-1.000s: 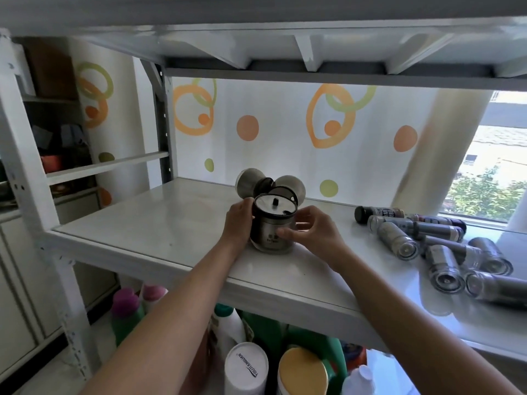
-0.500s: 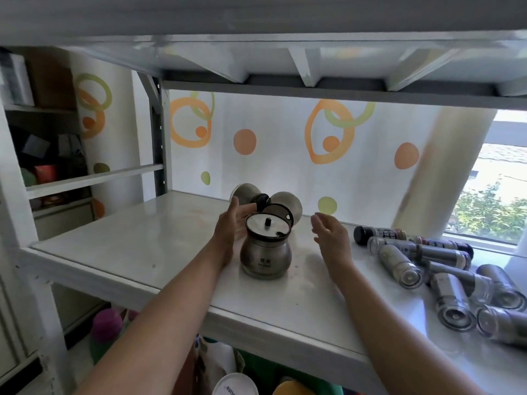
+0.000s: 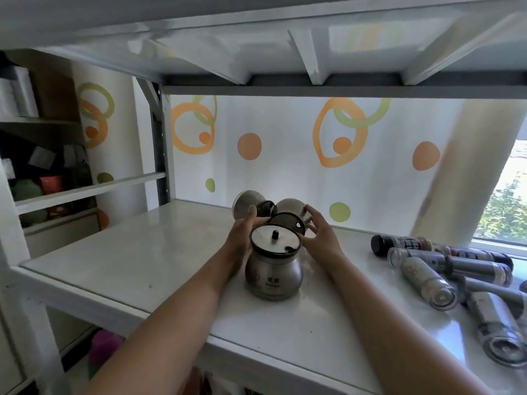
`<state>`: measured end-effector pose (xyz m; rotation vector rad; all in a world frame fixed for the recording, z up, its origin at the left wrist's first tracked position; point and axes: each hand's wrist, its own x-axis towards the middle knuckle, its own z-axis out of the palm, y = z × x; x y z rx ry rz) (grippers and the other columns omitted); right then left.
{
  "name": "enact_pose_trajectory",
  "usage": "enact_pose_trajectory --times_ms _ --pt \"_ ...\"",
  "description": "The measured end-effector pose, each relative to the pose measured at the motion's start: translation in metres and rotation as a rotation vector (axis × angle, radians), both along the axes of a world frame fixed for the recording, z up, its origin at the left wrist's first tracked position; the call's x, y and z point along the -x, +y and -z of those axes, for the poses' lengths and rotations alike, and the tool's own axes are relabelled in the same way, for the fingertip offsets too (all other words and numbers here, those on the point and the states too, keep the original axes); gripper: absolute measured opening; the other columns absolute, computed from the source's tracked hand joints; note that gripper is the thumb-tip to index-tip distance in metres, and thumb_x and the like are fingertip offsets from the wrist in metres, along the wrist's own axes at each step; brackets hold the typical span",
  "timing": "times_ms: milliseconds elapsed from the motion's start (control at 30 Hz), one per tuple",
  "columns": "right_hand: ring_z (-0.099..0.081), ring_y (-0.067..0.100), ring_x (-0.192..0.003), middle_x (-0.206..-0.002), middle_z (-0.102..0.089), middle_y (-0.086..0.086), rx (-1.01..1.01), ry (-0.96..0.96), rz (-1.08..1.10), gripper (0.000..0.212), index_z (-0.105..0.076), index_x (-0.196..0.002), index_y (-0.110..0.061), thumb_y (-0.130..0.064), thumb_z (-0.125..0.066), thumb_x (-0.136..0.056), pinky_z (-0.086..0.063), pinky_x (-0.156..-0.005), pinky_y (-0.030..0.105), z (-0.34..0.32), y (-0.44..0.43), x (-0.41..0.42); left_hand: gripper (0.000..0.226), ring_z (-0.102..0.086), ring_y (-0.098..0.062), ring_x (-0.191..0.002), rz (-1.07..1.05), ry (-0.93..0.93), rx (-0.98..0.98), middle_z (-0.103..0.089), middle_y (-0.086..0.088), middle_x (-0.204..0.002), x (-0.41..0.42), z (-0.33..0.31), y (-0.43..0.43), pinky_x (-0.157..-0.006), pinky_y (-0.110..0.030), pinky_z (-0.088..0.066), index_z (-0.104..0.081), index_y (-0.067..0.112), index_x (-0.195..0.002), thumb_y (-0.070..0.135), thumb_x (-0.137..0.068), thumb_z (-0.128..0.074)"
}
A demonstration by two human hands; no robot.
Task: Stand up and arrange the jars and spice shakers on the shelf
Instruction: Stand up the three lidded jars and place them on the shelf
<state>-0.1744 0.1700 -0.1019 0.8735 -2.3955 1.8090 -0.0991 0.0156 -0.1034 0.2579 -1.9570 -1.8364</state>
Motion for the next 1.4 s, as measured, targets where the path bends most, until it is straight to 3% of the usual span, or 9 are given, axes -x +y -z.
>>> enact_pose_trajectory --times_ms 133,267,467,600,833,1000,1133,1233,1400 --pt "-0.053 0.022 -0.12 -0.128 -0.052 0.002 0.032 -0.011 -0.002 0.071 -0.038 -0.14 -0.024 -0.003 -0.069 -0.079 -0.044 -0.102 0.036 0.0 0.003 0.004 0.058 -0.064 0.009 -0.054 0.003 -0.004 0.018 -0.067 -0.005 -0.093 0.003 0.001 -0.001 -0.049 -0.003 -0.046 -0.065 0.003 -0.116 0.042 -0.101 -0.025" --pt "-0.055 0.02 -0.107 -0.115 -0.047 -0.004 0.076 -0.033 0.004 0.07 -0.04 -0.139 -0.021 -0.003 -0.07 -0.078 -0.047 -0.095 0.034 0.0 0.005 0.005 0.06 -0.066 -0.004 -0.074 0.026 -0.033 0.012 -0.07 -0.003 -0.089 0.002 0.001 -0.002 -0.057 -0.006 -0.051 -0.066 0.006 -0.115 0.046 -0.1 -0.025" --pt "-0.051 0.017 -0.114 -0.122 -0.056 0.005 0.079 -0.051 0.035 0.056 -0.047 -0.129 -0.019 -0.016 -0.072 -0.079 -0.038 -0.09 0.025 0.0 0.009 0.008 0.07 -0.06 -0.03 -0.117 0.11 -0.016 -0.107 -0.065 -0.018 -0.121 -0.004 -0.003 0.0 -0.106 -0.04 -0.042 -0.06 0.005 -0.125 0.055 -0.097 -0.02" --pt "-0.057 0.016 -0.102 -0.11 -0.062 0.007 0.163 -0.171 0.023 0.049 -0.048 -0.124 -0.015 -0.023 -0.071 -0.081 -0.041 -0.071 0.018 -0.004 0.017 0.011 0.072 -0.058 -0.031 -0.119 0.168 0.029 -0.152 -0.064 -0.017 -0.124 0.0 -0.002 0.0 -0.108 -0.042 -0.039 -0.059 0.007 -0.127 0.058 -0.096 -0.018" --pt "-0.065 0.025 -0.1 -0.103 -0.068 0.004 0.128 -0.216 0.242 0.071 -0.058 -0.104 -0.023 -0.076 -0.062 -0.057 -0.047 -0.096 0.04 -0.001 0.021 0.025 0.073 -0.06 -0.024 -0.115 0.358 0.039 -0.236 -0.064 -0.01 -0.122 0.005 -0.001 0.004 -0.095 -0.031 -0.047 -0.056 0.009 -0.127 0.055 -0.097 -0.008" --pt "-0.061 0.031 -0.097 -0.087 -0.062 0.008 -0.151 -0.099 0.311 0.059 -0.053 -0.066 -0.021 -0.069 -0.025 -0.087 -0.043 -0.088 0.039 -0.006 0.019 0.022 0.075 -0.07 -0.009 -0.094 0.349 -0.071 -0.271 -0.074 0.004 -0.102 0.019 -0.002 0.001 -0.091 -0.032 -0.046 -0.05 0.011 -0.13 0.061 -0.091 -0.01" --pt "-0.055 0.032 -0.106 -0.105 -0.062 0.012 -0.302 -0.083 0.362 0.068 -0.056 -0.082 -0.016 -0.065 -0.009 -0.089 -0.04 -0.091 0.042 -0.002 0.013 0.028 0.066 -0.071 0.001 -0.073 0.395 -0.09 -0.201 -0.075 0.013 -0.077 0.019 -0.006 0.009 -0.079 -0.019 -0.048 -0.054 0.017 -0.102 0.048 -0.096 0.004" --pt "-0.052 0.033 -0.112 -0.114 -0.061 0.013 -0.332 -0.08 0.364 0.072 -0.058 -0.092 -0.018 -0.067 -0.005 -0.087 -0.038 -0.094 0.043 0.002 0.011 0.032 0.064 -0.07 0.002 -0.069 0.359 -0.071 -0.177 -0.075 0.014 -0.073 0.014 -0.009 0.014 -0.074 -0.016 -0.05 -0.055 0.017 -0.098 0.045 -0.098 0.003" --pt "-0.052 0.033 -0.106 -0.109 -0.059 0.016 -0.201 -0.082 0.379 0.076 -0.058 -0.103 -0.014 -0.071 -0.01 -0.084 -0.036 -0.085 0.038 0.0 0.01 0.036 0.055 -0.067 -0.021 -0.096 0.121 0.062 -0.152 -0.075 0.002 -0.087 -0.002 -0.011 0.016 -0.098 -0.039 -0.048 -0.067 0.009 -0.103 0.048 -0.098 -0.03"
